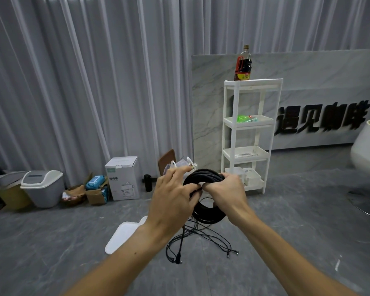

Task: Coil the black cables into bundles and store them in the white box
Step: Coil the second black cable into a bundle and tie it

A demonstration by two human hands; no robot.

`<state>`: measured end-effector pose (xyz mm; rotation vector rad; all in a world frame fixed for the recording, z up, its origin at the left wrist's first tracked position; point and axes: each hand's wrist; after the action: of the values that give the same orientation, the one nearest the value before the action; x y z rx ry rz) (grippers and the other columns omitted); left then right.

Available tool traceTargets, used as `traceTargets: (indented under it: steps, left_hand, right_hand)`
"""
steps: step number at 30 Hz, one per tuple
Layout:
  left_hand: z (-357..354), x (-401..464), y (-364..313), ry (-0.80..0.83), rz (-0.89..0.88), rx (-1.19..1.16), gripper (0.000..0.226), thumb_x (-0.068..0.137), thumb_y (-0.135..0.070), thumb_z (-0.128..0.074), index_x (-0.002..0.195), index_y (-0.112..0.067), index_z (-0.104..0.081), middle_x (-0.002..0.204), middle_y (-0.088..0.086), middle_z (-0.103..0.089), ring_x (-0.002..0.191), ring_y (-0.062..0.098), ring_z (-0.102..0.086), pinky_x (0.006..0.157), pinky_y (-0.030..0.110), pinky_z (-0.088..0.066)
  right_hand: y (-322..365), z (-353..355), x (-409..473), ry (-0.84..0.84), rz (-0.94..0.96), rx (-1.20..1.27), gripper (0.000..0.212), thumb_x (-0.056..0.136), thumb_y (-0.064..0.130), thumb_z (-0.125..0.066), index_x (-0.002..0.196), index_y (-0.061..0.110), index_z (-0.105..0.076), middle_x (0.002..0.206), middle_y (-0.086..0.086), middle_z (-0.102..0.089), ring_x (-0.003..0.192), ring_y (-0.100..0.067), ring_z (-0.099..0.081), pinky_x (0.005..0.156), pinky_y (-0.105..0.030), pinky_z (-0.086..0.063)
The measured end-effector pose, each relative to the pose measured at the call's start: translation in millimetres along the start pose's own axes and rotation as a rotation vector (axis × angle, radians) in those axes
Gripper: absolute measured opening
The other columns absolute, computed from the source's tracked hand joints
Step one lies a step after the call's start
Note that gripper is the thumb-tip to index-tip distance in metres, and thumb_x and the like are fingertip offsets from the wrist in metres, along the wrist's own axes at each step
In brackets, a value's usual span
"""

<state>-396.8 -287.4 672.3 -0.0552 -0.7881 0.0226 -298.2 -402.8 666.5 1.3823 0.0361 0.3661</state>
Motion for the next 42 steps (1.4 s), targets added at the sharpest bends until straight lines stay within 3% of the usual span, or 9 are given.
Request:
traceTargets:
  steps: [5,10,16,20,28,33,36,39,42]
  left_hand:
    - [-11,4,-3,0.121,0.078,-0.062,0.024,0.094,-0.037,-0.060,0.109,-0.027,-0.076,0.149,-0.003,-0.047,0.138,0.018,-0.038,0.104,0.036,-0.031]
    - [-19,8,-2,0.166,0.033,-0.113,0.029,0.098,-0.030,-0.053,0.120,-0.023,-0.070,0.148,-0.004,-0.042,0.137,0.013,-0.029,0.101,0.025,-0.022]
    - [-13,15,4,0.355,0.145,-0.485,0.018,0.092,-0.012,-0.061,0.096,-0.008,-0.077,0.130,0.000,-0.048,0.123,0.011,-0.040,0.090,-0.002,-0.021]
    - [-2,17,8,0.442,0.184,-0.759,0.015,0.094,-0.012,-0.065,0.101,-0.009,-0.078,0.126,-0.005,-0.049,0.118,-0.010,-0.044,0.094,0.000,-0.030]
    - [-9,11,11,0.211,0.044,-0.642,0.016,0.097,-0.010,-0.060,0.107,-0.009,-0.073,0.137,-0.004,-0.045,0.122,-0.015,-0.040,0.102,0.002,-0.024]
    - [-20,-1,12,0.122,0.035,-0.602,0.018,0.100,-0.009,-0.056,0.109,-0.006,-0.070,0.142,-0.008,-0.041,0.125,-0.020,-0.034,0.102,0.003,-0.026]
    - [-23,-2,12,0.085,0.033,-0.552,0.019,0.101,-0.012,-0.054,0.110,-0.007,-0.070,0.141,-0.013,-0.037,0.131,-0.008,-0.036,0.107,0.006,-0.025]
    - [-25,0,12,0.072,0.009,-0.497,0.019,0.102,-0.015,-0.053,0.110,-0.010,-0.069,0.141,-0.012,-0.039,0.129,-0.019,-0.025,0.107,0.004,-0.019]
    - [-26,7,12,0.184,0.093,-0.485,0.016,0.097,-0.017,-0.056,0.101,-0.013,-0.071,0.138,-0.014,-0.040,0.119,-0.017,-0.029,0.097,-0.005,-0.014]
  right_hand:
    - [-6,-1,0,0.026,-0.040,0.069,0.017,0.050,0.023,-0.066,0.063,0.013,-0.070,0.048,0.004,-0.058,0.045,-0.016,-0.053,0.046,-0.030,-0.046]
    - [-11,0,0,0.069,0.085,0.066,0.013,0.058,0.021,-0.069,0.071,0.018,-0.070,0.057,0.001,-0.065,0.051,-0.015,-0.058,0.052,-0.036,-0.050]
    - [-17,13,1,0.201,0.299,-0.035,0.025,0.071,0.009,-0.070,0.090,0.026,-0.065,0.072,0.010,-0.070,0.058,-0.006,-0.063,0.054,-0.022,-0.049]
    - [-14,18,9,0.341,0.057,0.142,0.034,0.062,0.013,-0.064,0.095,0.014,-0.069,0.060,-0.005,-0.066,0.048,-0.019,-0.061,0.054,-0.032,-0.054]
    - [-7,35,11,0.749,-0.255,0.555,0.005,0.074,0.012,-0.075,0.073,0.011,-0.070,0.063,-0.003,-0.056,0.056,-0.015,-0.058,0.066,-0.028,-0.053]
    - [0,36,8,0.729,-0.390,0.515,0.010,0.075,0.009,-0.073,0.085,0.007,-0.074,0.069,-0.007,-0.061,0.062,-0.020,-0.064,0.066,-0.030,-0.056]
    - [2,34,5,0.750,-0.381,0.493,0.007,0.078,0.009,-0.070,0.074,0.011,-0.075,0.062,-0.005,-0.059,0.061,-0.019,-0.063,0.065,-0.028,-0.055]
    - [-2,26,3,0.677,-0.353,0.543,0.024,0.083,0.006,-0.065,0.060,0.015,-0.067,0.054,-0.001,-0.047,0.051,-0.016,-0.050,0.055,-0.024,-0.047]
    - [-8,19,-1,0.561,-0.261,0.490,0.017,0.077,0.000,-0.064,0.063,0.009,-0.061,0.053,-0.004,-0.043,0.047,-0.016,-0.043,0.048,-0.023,-0.042]
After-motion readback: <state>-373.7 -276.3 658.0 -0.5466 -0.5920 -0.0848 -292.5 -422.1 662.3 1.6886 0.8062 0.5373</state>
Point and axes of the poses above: each hand's wrist, its own x-axis towards the middle knuckle, its own z-axis out of the back of the hand, y = z × x
